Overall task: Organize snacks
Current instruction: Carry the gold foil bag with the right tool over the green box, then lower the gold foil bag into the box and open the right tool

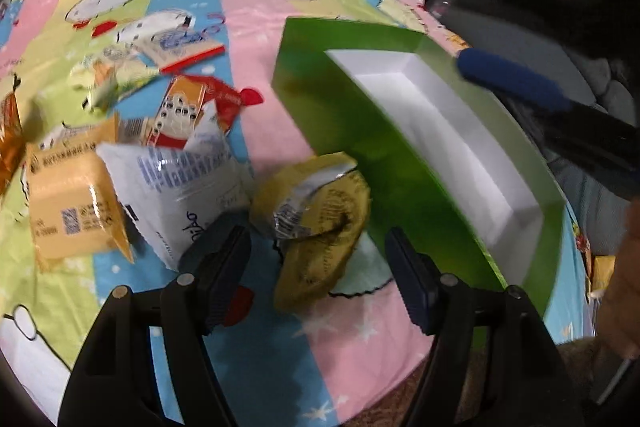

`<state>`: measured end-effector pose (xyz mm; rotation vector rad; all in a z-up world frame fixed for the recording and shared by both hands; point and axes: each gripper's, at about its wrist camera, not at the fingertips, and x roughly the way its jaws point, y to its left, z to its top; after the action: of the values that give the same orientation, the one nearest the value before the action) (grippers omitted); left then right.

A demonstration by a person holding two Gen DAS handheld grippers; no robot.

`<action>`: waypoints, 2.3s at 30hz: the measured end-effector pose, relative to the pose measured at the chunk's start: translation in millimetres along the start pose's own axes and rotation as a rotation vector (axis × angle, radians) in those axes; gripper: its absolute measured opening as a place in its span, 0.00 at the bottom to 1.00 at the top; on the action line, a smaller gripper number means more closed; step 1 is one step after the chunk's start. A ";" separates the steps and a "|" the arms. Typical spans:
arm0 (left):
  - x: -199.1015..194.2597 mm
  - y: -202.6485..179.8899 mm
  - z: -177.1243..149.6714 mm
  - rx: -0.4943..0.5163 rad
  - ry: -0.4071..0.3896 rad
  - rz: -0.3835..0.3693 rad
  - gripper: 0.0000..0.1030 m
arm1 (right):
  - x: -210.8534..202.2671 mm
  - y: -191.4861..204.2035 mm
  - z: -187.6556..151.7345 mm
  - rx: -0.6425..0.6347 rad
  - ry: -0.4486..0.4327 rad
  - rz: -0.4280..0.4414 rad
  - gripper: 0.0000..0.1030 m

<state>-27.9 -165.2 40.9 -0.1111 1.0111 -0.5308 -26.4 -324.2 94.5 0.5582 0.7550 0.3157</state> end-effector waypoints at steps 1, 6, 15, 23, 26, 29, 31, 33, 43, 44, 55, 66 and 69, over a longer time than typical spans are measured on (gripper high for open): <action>4.5 1.9 -0.3 -0.012 0.006 -0.002 0.66 | 0.7 -0.1 -0.1 0.000 0.003 -0.002 0.42; 15.7 7.0 -1.3 -0.028 -0.009 -0.023 0.45 | 3.1 -0.3 -0.7 -0.001 0.012 0.000 0.42; -12.6 10.2 0.8 -0.052 -0.084 -0.033 0.35 | 13.9 6.3 -3.4 -0.021 0.051 0.005 0.42; -62.9 -12.2 24.6 0.027 -0.218 -0.063 0.36 | 9.5 16.5 -5.2 -0.044 0.063 0.060 0.43; -66.3 -25.3 35.8 0.065 -0.230 -0.072 0.36 | -2.8 15.6 -3.7 -0.044 0.015 0.089 0.48; -65.8 -40.1 44.3 0.113 -0.243 -0.070 0.36 | -13.6 10.2 -2.8 -0.037 -0.012 0.084 0.49; -63.9 -47.6 47.3 0.136 -0.244 -0.074 0.36 | -16.9 3.3 -1.1 -0.020 -0.025 0.078 0.49; -59.1 -57.0 51.5 0.154 -0.235 -0.081 0.37 | -21.1 -4.4 0.9 -0.002 -0.044 0.078 0.49; -21.5 -94.6 61.2 0.232 -0.134 -0.115 0.38 | -33.5 -40.5 8.0 0.052 -0.089 -0.052 0.48; -17.4 -97.2 60.6 0.237 -0.120 -0.114 0.38 | -32.4 -45.2 8.4 0.063 -0.079 -0.063 0.48; 28.8 -101.3 56.3 0.217 0.051 -0.112 0.38 | -6.6 -86.6 6.2 0.165 0.041 -0.140 0.48; 31.3 -96.6 48.3 0.298 0.037 0.027 0.32 | 6.2 -88.1 3.3 0.161 0.074 -0.221 0.48; 30.3 -88.3 51.7 0.277 0.042 -0.002 0.31 | 14.0 -94.7 2.9 0.178 0.100 -0.228 0.48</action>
<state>-5.2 -264.0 74.2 0.1457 0.9692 -0.6725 -7.7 -395.5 33.4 0.6207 0.9402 0.0650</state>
